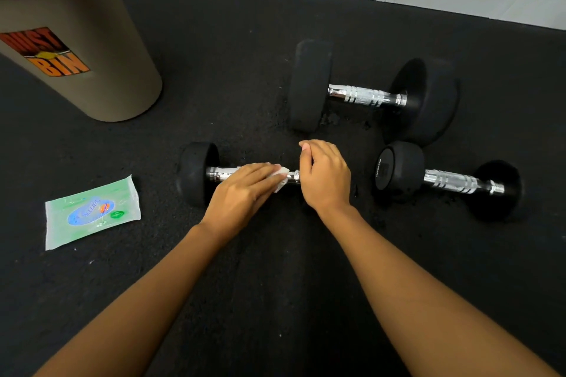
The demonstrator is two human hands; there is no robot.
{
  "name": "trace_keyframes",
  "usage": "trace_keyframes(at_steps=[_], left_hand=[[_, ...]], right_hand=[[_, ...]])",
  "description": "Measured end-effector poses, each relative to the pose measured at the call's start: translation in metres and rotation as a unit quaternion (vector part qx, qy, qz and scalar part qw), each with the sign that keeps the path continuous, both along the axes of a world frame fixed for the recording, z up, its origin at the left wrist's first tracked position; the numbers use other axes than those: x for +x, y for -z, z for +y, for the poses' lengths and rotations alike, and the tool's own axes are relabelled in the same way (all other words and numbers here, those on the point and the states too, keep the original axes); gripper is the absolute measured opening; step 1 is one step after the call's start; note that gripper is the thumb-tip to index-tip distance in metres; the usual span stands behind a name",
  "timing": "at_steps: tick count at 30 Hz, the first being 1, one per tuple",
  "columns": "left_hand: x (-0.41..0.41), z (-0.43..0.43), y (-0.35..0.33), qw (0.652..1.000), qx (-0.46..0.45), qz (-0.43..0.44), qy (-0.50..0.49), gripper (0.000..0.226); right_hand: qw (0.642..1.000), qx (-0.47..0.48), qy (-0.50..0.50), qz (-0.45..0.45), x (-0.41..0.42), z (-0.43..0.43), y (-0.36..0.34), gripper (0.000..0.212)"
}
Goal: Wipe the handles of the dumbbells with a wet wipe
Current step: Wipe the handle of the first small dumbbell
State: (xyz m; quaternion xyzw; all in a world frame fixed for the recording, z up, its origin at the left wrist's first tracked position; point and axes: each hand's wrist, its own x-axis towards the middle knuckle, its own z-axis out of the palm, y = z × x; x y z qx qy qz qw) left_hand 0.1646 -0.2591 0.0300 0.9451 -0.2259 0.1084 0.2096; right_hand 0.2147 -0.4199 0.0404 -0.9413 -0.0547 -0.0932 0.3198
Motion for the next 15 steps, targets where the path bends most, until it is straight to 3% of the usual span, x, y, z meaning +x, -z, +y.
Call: trace_keyframes(at_steps=[6, 11, 15], left_hand=[[0.017, -0.010, -0.012, 0.988, -0.107, 0.089, -0.060, 0.025], [0.014, -0.007, -0.012, 0.995, -0.060, 0.072, -0.013, 0.027], [0.024, 0.001, -0.015, 0.988, -0.074, 0.121, -0.056, 0.025]], right_hand=[[1.000, 0.002, 0.000, -0.002, 0.001, 0.001, 0.000, 0.035], [1.000, 0.007, 0.004, -0.007, 0.000, 0.000, 0.001, 0.035], [1.000, 0.007, 0.002, -0.008, 0.000, 0.001, 0.001, 0.035]])
